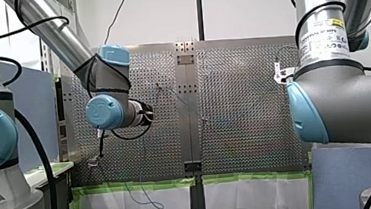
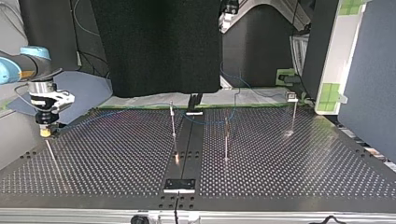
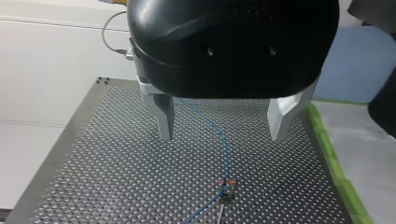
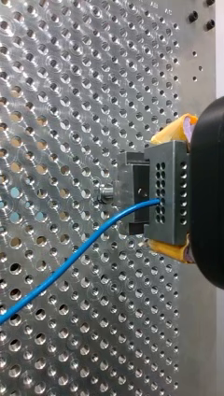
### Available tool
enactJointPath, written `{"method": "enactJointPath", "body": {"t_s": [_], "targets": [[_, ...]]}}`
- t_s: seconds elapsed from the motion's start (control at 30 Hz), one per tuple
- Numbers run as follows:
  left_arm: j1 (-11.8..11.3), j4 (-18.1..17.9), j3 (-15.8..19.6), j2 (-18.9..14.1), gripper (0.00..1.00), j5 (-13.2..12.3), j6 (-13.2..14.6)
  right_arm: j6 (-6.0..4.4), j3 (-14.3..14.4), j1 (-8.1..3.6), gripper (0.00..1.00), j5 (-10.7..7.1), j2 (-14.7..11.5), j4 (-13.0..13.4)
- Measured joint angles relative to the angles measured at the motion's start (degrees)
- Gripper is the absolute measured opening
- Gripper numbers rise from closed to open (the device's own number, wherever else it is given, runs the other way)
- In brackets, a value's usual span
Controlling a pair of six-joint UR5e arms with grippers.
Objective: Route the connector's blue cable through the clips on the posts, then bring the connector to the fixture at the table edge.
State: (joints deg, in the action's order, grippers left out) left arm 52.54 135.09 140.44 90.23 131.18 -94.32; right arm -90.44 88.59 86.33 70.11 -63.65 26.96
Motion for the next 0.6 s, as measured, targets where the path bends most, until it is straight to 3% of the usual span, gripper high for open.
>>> {"method": "enactJointPath", "body": {"t_s": [0.13,0.43,0.6], "targets": [[0.0,0.0,0.0,1.2,1.0,0.1,0.4,0.31,-0.2,0.01,0.0,-0.4,0.0,-0.2],[0.1,0.2,0.0,-1.4,1.0,0.4,0.3,0.52,-0.3,0.02,0.0,-1.28,0.1,-0.4],[0.2,0.3,0.0,-1.1,1.0,0.4,0.4,0.49,-0.4,0.01,0.0,-1.92,0.1,-0.5]]}}
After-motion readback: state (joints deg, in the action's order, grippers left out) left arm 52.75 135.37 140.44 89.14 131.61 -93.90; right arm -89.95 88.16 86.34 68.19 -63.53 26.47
